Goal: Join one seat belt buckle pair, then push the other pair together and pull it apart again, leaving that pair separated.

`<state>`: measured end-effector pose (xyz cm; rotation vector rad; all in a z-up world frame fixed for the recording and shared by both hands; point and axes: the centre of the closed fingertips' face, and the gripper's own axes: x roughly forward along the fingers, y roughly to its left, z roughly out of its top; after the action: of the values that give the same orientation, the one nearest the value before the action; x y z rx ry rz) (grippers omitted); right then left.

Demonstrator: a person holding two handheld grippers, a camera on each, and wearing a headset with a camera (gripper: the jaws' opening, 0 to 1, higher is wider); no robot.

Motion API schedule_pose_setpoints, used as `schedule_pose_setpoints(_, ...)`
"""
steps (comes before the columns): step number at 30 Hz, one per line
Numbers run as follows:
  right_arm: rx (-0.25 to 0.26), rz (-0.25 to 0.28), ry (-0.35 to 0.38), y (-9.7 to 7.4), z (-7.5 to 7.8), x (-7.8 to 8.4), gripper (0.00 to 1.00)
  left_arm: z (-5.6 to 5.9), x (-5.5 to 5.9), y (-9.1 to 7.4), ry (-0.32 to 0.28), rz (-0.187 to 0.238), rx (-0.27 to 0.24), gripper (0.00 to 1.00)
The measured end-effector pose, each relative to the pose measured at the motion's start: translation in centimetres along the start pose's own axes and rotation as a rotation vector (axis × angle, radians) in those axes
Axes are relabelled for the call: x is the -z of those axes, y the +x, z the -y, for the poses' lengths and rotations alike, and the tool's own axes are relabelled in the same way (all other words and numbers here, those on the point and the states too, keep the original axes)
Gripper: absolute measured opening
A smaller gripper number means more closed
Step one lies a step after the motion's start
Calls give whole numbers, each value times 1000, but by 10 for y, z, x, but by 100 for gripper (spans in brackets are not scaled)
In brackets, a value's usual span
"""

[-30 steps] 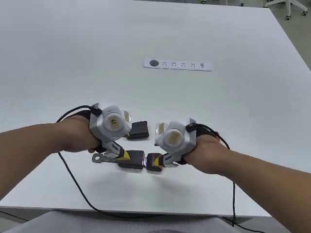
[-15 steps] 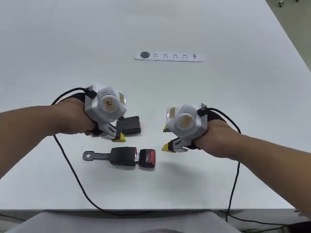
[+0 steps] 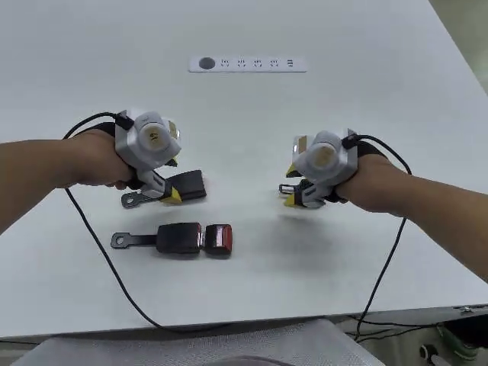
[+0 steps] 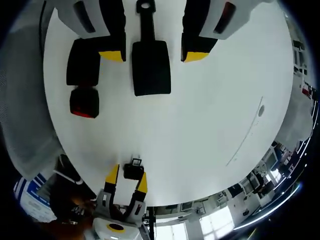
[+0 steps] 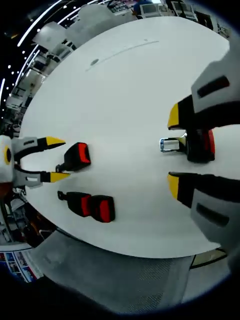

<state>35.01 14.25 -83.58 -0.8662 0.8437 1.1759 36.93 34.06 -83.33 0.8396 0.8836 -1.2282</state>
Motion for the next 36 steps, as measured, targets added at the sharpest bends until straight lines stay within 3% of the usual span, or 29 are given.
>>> schedule_pose_setpoints(5,2,-29,9,-8,10,24,38,2,2,6,4,-9,16,46)
schedule_pose_setpoints(11,-36,-55,46,-6,7,42,38,5,2,9,29,-22,35,43)
schedule_pose_setpoints(19,-52,-58,70,3,6,44,37,6,6,12,78,-49,45,34)
schedule_pose_setpoints(24,-70,-59,59,1,1,42,36,6,8,14,68,-42,59,34)
schedule_pose_setpoints(29,-72,-75,40,1,-1,42,35,7,9,18,126,-42,79,34)
schedule_pose_setpoints(36,-91,-84,36,1,-2,42,35,7,10,17,118,-52,81,33)
